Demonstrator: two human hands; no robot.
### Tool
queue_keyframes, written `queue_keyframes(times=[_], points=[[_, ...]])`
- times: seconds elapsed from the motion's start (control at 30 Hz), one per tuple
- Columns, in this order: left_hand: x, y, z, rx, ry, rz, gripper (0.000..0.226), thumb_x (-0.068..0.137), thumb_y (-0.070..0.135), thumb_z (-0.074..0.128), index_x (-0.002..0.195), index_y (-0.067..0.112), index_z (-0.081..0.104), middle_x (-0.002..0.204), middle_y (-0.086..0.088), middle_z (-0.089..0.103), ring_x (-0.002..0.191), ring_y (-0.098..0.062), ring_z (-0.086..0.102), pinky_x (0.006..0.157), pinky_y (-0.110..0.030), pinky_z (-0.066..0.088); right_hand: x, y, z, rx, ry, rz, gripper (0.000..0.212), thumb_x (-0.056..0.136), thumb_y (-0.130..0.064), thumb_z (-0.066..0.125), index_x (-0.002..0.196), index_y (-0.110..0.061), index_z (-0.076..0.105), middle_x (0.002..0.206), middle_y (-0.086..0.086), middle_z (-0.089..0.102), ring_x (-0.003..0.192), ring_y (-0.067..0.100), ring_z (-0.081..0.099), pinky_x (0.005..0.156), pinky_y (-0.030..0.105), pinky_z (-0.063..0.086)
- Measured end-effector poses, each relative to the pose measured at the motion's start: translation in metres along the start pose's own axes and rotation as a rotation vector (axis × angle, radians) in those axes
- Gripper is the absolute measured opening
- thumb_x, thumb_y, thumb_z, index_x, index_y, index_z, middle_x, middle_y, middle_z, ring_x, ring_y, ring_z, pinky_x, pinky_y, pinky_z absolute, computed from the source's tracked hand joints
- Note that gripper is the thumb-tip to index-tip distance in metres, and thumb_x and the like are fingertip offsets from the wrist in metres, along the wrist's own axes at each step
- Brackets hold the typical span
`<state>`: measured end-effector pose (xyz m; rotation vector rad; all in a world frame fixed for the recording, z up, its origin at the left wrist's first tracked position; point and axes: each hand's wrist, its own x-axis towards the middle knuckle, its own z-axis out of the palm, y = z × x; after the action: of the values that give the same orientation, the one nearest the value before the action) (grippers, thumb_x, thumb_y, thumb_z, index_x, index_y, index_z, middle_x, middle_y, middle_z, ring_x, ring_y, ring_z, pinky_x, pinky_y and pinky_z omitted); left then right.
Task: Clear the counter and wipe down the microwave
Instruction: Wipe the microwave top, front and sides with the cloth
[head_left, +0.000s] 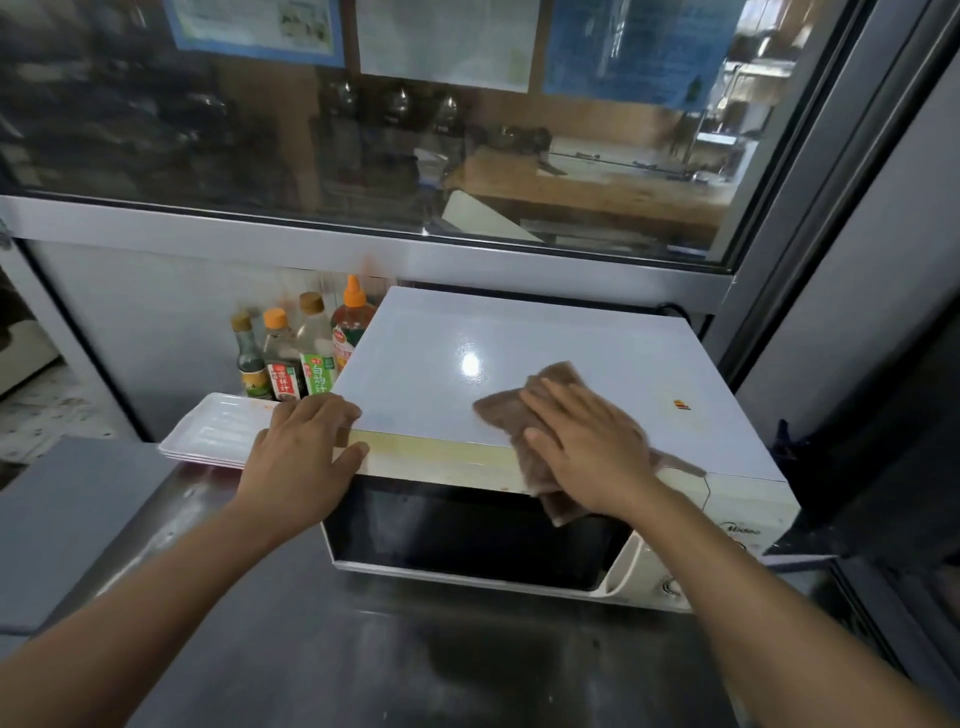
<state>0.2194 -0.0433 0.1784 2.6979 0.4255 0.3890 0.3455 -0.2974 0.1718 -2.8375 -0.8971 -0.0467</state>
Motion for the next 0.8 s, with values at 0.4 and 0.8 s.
queue_keyframes(times=[0.4,0.8], points=[[-0.016,-0.022,-0.011,-0.206,0.091,-0.029,0.052,0.081,-0.002,0.059,0.131,0.010,0.045,0.123,-0.008,0.059,0.114,-0.025,0.055,0.096,-0.034,0.043,0.051,-0.122,0.026,0.005,0.020,-0.175,0.052,0.098,-0.049,0.019,0.148,-0.036,0.015,0.159,-0.011,0.006,0.146,0.023,0.003,0.116,0.046,0.005],[0.000,0.025,0.010,-0.004,0.005,0.185,0.047,0.085,0.018,0.059,0.130,0.019,0.048,0.137,0.003,0.048,0.124,-0.022,0.044,0.098,-0.037,0.038,0.021,-0.002,-0.008,-0.010,-0.058,0.053,0.053,0.099,-0.047,0.021,0.150,-0.033,0.013,0.159,-0.015,0.002,0.146,0.015,0.004,0.118,0.041,0.011]])
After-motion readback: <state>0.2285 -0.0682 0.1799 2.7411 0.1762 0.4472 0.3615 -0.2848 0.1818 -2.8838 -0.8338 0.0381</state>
